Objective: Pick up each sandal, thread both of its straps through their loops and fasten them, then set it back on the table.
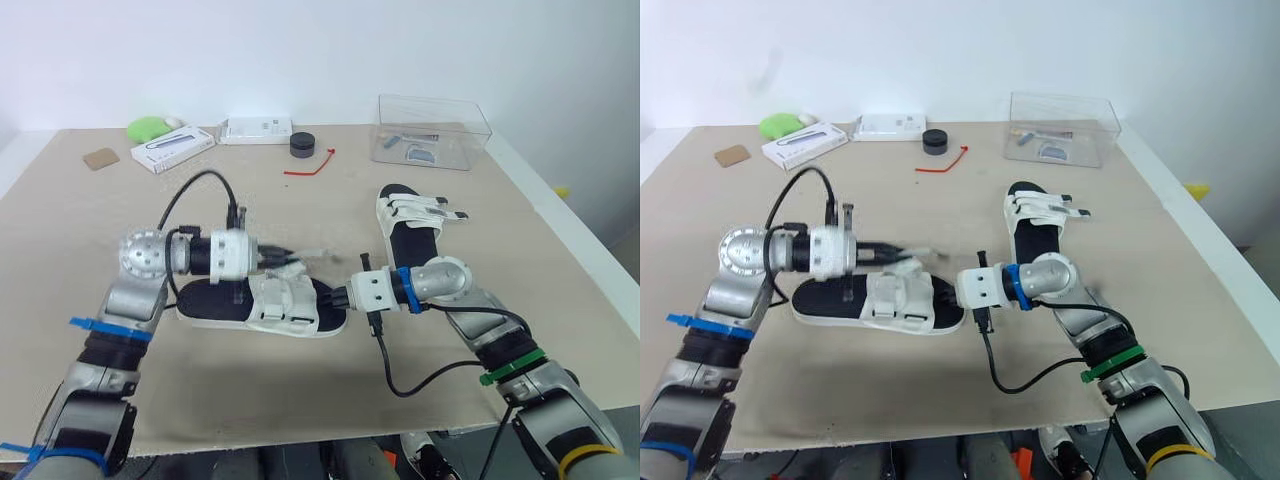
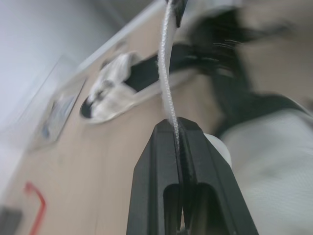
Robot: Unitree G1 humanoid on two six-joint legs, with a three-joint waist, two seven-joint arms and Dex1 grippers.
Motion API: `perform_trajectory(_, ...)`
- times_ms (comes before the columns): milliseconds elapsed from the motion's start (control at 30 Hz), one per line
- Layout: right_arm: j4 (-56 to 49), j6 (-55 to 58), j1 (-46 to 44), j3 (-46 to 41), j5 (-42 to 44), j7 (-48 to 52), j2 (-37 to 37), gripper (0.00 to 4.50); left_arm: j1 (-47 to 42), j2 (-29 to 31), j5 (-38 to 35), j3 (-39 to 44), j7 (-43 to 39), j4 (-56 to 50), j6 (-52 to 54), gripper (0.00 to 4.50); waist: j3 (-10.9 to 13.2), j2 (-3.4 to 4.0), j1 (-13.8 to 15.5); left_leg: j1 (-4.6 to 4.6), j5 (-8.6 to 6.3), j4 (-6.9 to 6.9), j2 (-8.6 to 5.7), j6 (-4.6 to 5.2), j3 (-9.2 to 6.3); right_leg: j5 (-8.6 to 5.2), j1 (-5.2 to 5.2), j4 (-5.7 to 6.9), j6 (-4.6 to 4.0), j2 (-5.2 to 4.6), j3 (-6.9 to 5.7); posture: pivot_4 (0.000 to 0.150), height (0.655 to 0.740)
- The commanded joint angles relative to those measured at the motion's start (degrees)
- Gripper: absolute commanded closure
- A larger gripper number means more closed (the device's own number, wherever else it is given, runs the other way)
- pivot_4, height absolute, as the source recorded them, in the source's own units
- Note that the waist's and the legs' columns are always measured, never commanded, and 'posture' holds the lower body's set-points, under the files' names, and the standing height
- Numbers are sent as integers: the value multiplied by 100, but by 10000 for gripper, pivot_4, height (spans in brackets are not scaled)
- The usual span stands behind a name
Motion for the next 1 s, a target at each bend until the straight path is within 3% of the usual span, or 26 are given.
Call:
perform_trajectory(33,525,45,41,266,-465,143,-54,45000,39,275,70,-185,-121,-192,-1457,44394,0,0,3,0,3,0,0,6,2,-4,1,-1,-13,-1,1,1500,7400)
perform_trajectory(167,696,-61,-90,300,-488,184,15,45000,99,517,222,-638,-182,-119,-2259,44394,0,1,5,-3,9,-1,1,17,10,-2,4,-1,-23,0,2,1500,7400)
perform_trajectory(267,768,-113,-137,291,-505,218,46,45000,6,593,336,-771,-37,-47,-2174,44394,0,1,5,-2,11,-1,4,19,12,-1,6,-1,-24,5,2,1500,7400)
perform_trajectory(367,806,-159,-142,279,-514,239,39,45000,-106,646,245,-784,52,-94,-1772,35911,0,1,5,-3,12,-1,7,21,13,0,6,-1,-24,9,2,1500,7400)
perform_trajectory(500,786,-194,-100,279,-508,256,5,45000,-118,839,24,-704,110,-402,-1156,18467,-1,2,3,-2,14,-2,10,25,13,1,6,0,-26,14,1,1500,7400)
perform_trajectory(700,812,-230,-91,280,-498,280,-15,45000,231,1339,-496,-335,297,-1077,393,18467,-1,3,0,7,13,-5,15,25,10,9,0,0,-12,32,-1,1500,7400)
perform_trajectory(800,874,-272,-122,284,-502,302,-11,45000,509,1586,-781,18,687,-1463,1883,18467,0,4,-4,8,13,-5,15,25,8,0,-2,0,-26,32,-3,1500,7400)
perform_trajectory(867,933,-300,-160,288,-504,315,5,45000,674,1754,-1592,301,994,-1912,3572,18467,0,4,-18,9,13,-5,15,25,8,-4,-2,0,-32,33,-3,1500,7400)
perform_trajectory(1000,1047,-386,-235,308,-512,353,52,45000,1387,2365,-4605,1121,1486,-3017,6946,18467,3,2,-36,9,13,-5,16,25,1,-8,-4,2,-24,34,-11,1500,7400)
